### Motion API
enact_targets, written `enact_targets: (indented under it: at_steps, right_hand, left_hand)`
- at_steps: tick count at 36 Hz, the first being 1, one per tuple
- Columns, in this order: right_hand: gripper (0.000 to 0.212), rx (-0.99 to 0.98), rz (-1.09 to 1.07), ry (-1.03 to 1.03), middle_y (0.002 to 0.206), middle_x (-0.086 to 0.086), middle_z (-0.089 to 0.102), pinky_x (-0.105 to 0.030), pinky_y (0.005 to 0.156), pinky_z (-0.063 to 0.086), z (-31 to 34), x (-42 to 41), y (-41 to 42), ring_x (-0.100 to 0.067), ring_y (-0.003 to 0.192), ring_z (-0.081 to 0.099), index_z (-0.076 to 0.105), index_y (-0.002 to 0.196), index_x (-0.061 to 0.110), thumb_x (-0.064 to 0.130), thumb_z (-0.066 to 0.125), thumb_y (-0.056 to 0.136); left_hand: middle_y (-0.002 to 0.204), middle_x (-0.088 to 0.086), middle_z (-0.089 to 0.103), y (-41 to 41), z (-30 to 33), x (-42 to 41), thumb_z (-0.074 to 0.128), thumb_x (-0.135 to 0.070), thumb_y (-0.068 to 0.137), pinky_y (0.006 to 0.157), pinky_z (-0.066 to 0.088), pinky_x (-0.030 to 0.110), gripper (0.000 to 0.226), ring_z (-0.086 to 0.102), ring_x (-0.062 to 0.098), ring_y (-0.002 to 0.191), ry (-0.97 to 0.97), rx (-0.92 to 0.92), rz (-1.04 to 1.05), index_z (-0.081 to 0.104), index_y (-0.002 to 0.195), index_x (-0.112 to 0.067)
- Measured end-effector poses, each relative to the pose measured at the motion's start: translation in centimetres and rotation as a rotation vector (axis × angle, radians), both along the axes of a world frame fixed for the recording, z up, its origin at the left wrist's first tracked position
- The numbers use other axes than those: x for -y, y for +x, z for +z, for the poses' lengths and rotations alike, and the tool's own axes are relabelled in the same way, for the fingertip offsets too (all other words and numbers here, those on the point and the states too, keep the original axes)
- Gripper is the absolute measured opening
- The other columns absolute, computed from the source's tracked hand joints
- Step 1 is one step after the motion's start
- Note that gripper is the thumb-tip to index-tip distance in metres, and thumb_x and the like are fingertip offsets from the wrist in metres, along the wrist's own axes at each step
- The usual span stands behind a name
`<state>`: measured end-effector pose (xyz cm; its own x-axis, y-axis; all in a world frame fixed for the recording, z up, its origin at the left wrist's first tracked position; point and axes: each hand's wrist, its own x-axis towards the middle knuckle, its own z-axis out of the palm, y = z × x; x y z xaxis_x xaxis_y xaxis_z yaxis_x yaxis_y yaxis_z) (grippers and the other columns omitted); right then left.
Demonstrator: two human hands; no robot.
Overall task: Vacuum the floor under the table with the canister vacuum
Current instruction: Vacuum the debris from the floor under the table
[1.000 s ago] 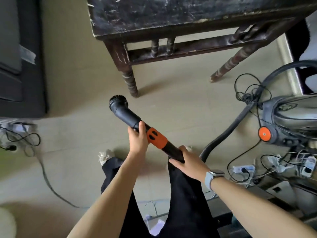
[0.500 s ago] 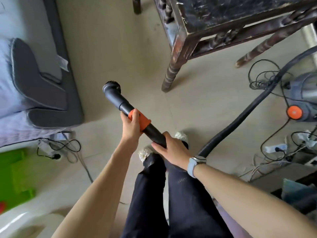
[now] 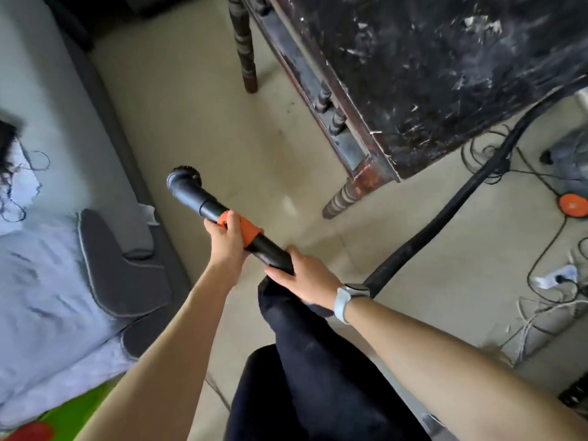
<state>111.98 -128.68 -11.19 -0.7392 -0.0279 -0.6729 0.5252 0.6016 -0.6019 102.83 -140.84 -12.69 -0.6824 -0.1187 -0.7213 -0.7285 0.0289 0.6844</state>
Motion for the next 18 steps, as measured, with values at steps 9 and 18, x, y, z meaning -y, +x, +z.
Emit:
enact_targets:
  at_steps: [9,18]
  right_hand:
    - [0.043,0.000,-0.201,-0.001,0.072,-0.007,0.056,-0.039,0.062,0.045,-0.7,1.4,-7.0,-0.034,0.070,0.061,0.046,0.101,0.009,0.051,0.053,0.091]
    - [0.043,0.002,-0.470,0.078,0.072,-0.003,0.053,-0.039,0.063,0.045,-1.3,1.8,-13.9,-0.033,0.072,0.060,0.042,0.092,0.013,0.055,0.055,0.088]
  left_hand:
    - [0.111,0.014,0.054,-9.7,0.0,-1.1,0.047,-0.043,0.085,0.087,0.053,0.052,0.051,0.064,0.033,0.094,-0.101,0.079,-0.217,0.027,0.124,-0.017]
    - [0.123,0.015,0.052,-18.7,-1.0,-3.7,0.042,-0.027,0.099,0.067,0.057,0.037,0.047,0.070,0.023,0.077,-0.037,0.141,-0.430,0.020,0.136,-0.009]
